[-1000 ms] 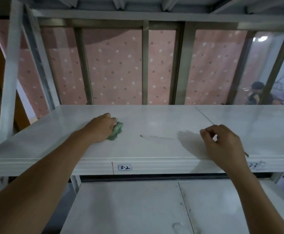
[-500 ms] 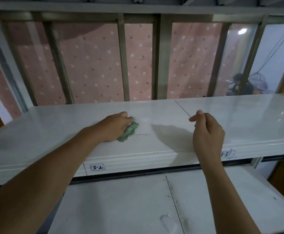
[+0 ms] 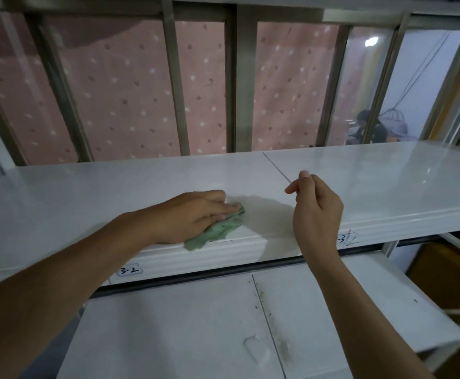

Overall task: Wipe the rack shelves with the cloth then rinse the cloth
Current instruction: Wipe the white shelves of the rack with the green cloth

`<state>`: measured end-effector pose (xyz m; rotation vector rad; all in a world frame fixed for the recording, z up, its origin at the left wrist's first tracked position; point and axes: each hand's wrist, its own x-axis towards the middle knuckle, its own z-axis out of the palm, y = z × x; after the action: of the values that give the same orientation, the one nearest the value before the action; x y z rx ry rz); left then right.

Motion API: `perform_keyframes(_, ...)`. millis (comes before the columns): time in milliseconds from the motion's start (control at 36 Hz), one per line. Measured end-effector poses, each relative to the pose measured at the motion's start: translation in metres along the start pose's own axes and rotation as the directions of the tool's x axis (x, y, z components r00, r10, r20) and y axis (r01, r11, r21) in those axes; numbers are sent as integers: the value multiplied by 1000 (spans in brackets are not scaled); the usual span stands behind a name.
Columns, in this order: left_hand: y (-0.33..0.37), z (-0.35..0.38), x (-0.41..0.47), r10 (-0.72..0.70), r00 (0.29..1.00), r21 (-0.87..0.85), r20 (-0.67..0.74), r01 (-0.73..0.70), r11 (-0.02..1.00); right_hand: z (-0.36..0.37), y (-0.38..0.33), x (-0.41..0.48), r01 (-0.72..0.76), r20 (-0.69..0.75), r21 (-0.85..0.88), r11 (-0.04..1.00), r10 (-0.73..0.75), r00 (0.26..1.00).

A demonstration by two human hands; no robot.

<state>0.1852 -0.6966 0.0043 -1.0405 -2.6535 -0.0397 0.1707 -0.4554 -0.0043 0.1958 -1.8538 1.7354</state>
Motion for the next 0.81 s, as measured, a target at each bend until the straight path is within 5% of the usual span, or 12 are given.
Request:
perform_keyframes(111,33,-5,-5,170,984,18,53,-171,985,3,-5,1,-38,57,-56,998,42,998)
perform_keyframes(167,61,18,-22,327,940,-109,94,-317,942,5,-7,3,-50,90,-75,996,57,994)
perform_keyframes(222,95,25,-18,383,903,31,193,-396,918,7,-10,4,-40,138,-112,993,56,989)
perform_keyframes(361,100,13,-54,222,974,2,-53,-222,975,12,-10,3,14,212,-160,987,20,977)
perform_keyframes(583,100,-13,-48,160,985,99,-67,-153,983,5,-16,-4,135,334,-142,981,-81,939)
perform_keyframes(667,98,-23,-44,142,980,82,-140,-131,988,-4,-26,-8,295,571,-42,955,-219,791)
perform_keyframes(750,92,-36,-36,65,959,58,-277,-50,997,-15,-36,-6,266,854,-6,964,-134,503)
perform_keyframes(806,88,-47,-28,-25,930,-10,-367,23,1000,-17,-39,-2,320,920,-64,945,-68,385)
